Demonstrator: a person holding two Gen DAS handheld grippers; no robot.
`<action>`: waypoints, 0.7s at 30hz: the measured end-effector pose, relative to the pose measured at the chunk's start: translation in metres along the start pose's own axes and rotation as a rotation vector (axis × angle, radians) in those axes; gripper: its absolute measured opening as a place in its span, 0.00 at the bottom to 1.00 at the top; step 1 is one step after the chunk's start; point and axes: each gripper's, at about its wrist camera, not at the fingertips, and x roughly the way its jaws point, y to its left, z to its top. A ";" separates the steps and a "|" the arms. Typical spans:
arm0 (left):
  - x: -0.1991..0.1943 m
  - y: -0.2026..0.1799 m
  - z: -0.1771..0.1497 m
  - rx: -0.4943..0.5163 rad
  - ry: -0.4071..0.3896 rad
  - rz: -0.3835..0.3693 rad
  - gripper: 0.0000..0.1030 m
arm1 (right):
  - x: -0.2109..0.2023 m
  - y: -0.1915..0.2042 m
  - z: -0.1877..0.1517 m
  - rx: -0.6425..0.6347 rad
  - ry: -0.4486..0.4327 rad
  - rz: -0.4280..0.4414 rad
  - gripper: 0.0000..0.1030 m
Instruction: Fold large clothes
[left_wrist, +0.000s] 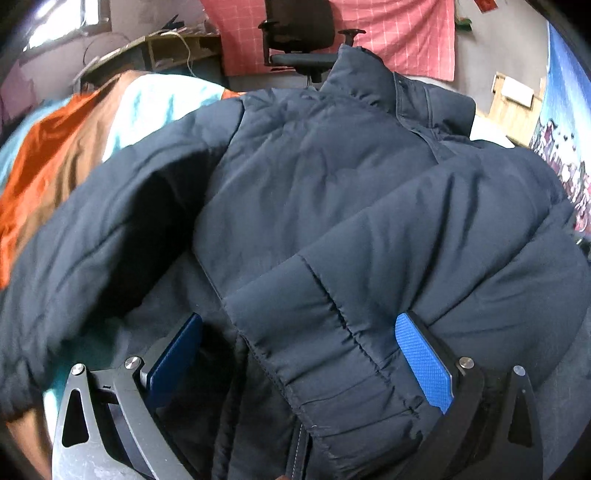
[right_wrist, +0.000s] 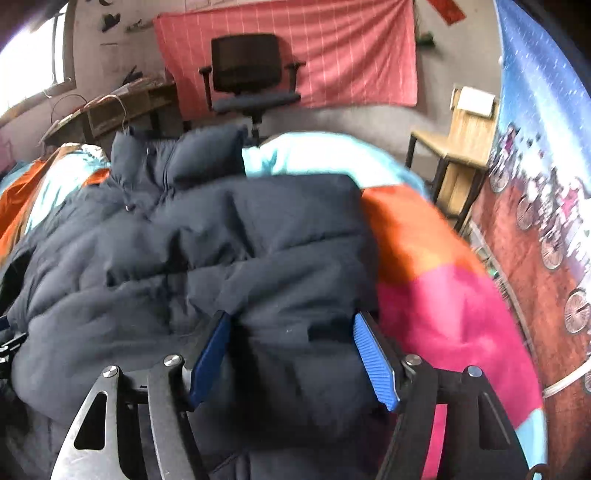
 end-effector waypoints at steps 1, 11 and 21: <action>0.000 0.001 0.000 -0.007 0.000 -0.008 0.99 | 0.004 -0.002 -0.004 0.003 0.006 0.009 0.68; -0.013 0.006 -0.003 -0.038 -0.040 -0.032 0.99 | 0.016 -0.009 -0.028 0.027 -0.052 0.024 0.76; -0.131 0.106 -0.028 -0.321 -0.183 0.095 0.99 | -0.059 0.038 -0.009 -0.015 -0.221 0.033 0.90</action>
